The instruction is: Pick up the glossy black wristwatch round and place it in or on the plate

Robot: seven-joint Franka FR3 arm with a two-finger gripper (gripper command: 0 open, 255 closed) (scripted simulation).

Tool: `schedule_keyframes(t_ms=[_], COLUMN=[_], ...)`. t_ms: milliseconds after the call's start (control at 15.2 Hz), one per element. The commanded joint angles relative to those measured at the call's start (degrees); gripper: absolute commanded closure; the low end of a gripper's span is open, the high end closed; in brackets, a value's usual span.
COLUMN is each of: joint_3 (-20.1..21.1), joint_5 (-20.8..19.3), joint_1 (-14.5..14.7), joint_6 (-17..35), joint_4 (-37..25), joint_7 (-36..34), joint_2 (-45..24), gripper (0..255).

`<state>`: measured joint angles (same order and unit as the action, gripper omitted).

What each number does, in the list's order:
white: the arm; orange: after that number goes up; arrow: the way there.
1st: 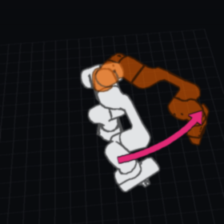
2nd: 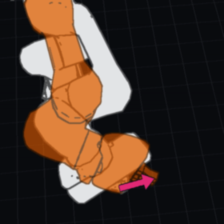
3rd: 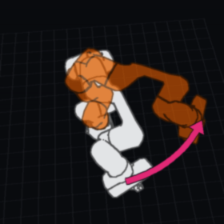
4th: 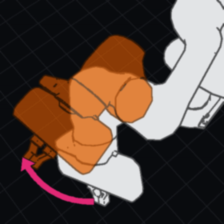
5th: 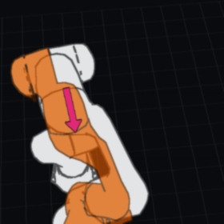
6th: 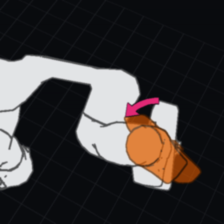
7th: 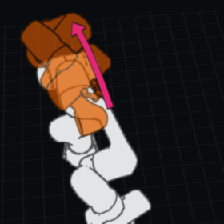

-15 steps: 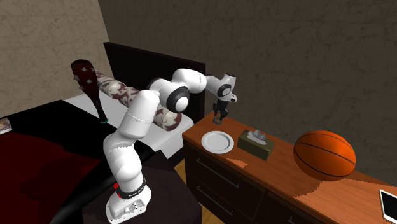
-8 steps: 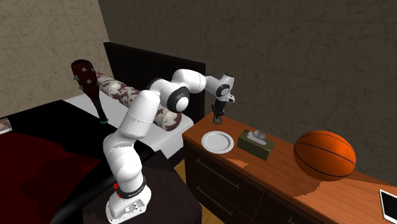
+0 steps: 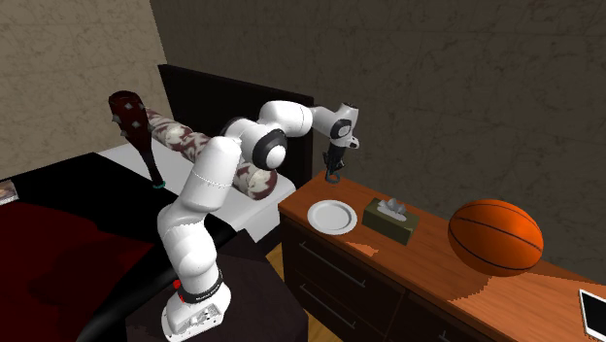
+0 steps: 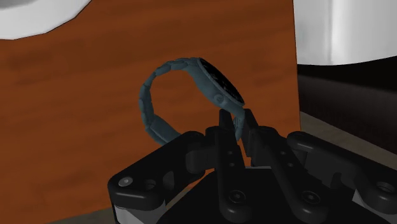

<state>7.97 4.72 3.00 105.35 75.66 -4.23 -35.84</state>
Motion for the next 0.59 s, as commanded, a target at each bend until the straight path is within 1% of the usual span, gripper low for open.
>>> schedule_keyframes(t_ms=[0,330,528], joint_3=[0.0,0.1,-0.2], joint_5=[0.0,0.0,0.8], joint_1=[0.0,0.0,-2.4], joint_6=[-1.5,-4.5,-0.9], joint_4=[-1.3,-3.6,7.1], joint_7=[-0.2,-0.5,2.3], joint_2=[0.2,0.8,7.7], gripper=[255,255,255])
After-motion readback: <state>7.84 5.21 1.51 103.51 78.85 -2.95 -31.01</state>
